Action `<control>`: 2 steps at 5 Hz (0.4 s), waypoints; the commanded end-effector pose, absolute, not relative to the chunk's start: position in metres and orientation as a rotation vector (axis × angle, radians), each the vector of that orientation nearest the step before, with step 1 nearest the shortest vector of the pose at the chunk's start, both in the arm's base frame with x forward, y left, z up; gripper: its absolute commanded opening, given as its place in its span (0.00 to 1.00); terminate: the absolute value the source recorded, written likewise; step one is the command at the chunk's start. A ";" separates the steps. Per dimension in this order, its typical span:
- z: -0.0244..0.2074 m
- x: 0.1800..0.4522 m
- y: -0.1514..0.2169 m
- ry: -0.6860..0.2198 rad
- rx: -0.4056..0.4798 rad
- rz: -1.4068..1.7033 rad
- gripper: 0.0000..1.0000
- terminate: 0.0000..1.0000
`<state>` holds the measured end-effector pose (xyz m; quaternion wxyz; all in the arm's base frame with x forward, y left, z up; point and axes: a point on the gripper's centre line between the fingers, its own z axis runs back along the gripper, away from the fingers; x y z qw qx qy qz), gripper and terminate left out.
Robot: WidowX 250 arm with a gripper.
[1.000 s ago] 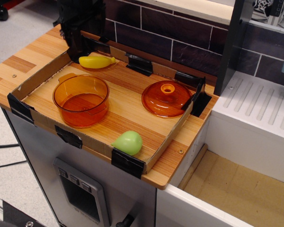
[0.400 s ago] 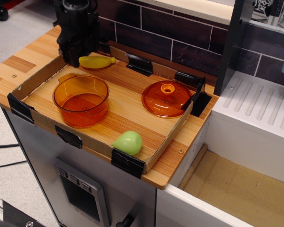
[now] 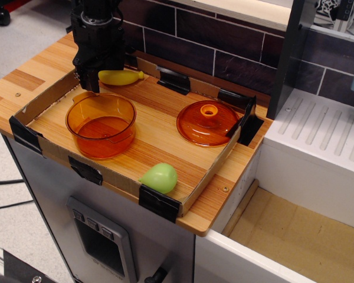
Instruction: Put banana in pot
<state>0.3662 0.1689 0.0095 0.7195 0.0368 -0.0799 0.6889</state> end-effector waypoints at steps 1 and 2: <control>0.033 0.366 0.168 -0.195 0.002 1.496 0.00 0.00; 0.047 0.369 0.168 -0.223 -0.034 1.509 0.00 0.00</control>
